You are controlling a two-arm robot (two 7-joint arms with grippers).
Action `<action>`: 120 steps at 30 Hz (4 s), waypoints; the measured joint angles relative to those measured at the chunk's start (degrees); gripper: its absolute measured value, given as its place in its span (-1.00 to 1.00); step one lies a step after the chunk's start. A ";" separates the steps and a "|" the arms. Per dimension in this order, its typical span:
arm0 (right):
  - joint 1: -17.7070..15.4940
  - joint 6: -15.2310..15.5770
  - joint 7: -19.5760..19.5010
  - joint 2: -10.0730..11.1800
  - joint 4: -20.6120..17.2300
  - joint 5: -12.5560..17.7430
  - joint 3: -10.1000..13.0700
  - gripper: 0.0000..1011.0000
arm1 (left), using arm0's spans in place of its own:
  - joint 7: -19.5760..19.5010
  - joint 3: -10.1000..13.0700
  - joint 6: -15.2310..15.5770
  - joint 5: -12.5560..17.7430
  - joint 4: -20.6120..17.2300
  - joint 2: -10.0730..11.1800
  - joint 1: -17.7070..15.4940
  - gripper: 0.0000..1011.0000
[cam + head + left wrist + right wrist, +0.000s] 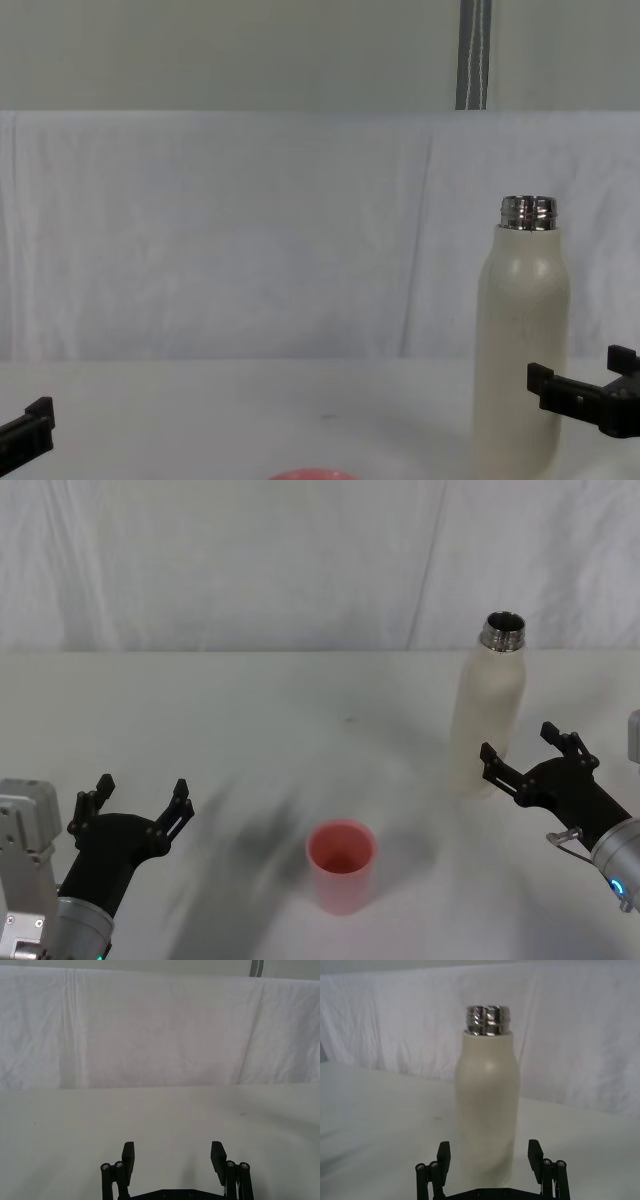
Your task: Grasp the thermos with one hand and pour water into the cup lid.
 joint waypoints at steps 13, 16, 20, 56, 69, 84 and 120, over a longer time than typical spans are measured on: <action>-2.62 -2.41 -0.33 -0.09 -4.08 -2.88 -0.90 0.98 | 0.00 0.00 0.00 0.00 0.00 0.00 0.00 0.98; -2.91 -2.42 -0.10 -0.11 -4.55 -3.24 -1.16 0.98 | 0.00 0.00 0.00 0.00 0.00 0.00 0.00 0.98; -3.32 -2.34 0.39 0.04 -5.10 -3.62 -1.50 0.98 | 0.00 0.00 0.00 0.00 0.00 0.00 0.00 0.98; -6.17 -4.73 -0.44 -1.24 -4.93 -5.98 -1.06 0.98 | 0.00 0.00 0.00 0.00 0.00 0.00 0.00 0.98; -6.46 -3.88 -1.62 -2.08 -5.14 -6.78 -0.12 0.98 | 0.00 0.00 0.00 0.00 0.00 0.00 0.00 0.98; -6.48 -3.19 -2.13 -2.82 -5.30 -7.38 0.47 0.98 | 0.00 0.00 0.00 0.00 0.00 0.00 0.00 0.98; -6.47 -3.24 -2.12 -2.68 -5.30 -7.37 0.40 0.98 | 0.00 0.00 0.00 0.00 0.00 0.00 0.00 0.98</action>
